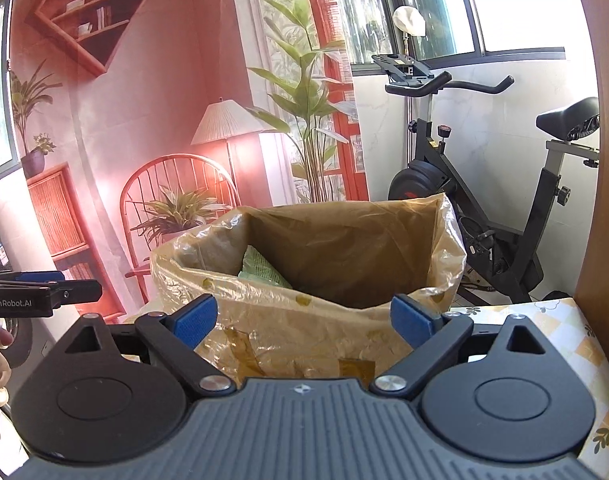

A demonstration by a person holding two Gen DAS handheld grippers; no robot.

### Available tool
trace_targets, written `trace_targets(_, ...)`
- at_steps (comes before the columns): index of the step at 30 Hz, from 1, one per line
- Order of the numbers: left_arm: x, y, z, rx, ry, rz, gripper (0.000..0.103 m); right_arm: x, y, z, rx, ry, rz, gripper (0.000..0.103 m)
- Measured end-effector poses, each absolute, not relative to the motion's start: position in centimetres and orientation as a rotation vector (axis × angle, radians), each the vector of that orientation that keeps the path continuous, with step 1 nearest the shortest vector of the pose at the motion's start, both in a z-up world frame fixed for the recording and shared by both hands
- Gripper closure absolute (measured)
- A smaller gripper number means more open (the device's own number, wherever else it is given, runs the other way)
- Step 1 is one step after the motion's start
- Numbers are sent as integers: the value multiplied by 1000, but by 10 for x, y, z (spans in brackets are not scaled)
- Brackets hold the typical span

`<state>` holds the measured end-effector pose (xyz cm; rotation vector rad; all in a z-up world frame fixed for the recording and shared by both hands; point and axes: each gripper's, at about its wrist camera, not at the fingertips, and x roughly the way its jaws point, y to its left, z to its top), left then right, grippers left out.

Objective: Organize snacks
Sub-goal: 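Grasp the clear bag with black round snack using the left tool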

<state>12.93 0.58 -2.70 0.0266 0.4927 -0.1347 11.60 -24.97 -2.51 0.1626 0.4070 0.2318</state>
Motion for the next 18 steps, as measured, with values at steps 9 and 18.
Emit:
trace_targets(9,102,24,-71,-28,576,-143,17,91,-272,-73,234,454,212,8)
trace_targets(18,86,15,-118,-43,647,-209,18,63,-265,-111,155,466,155,11)
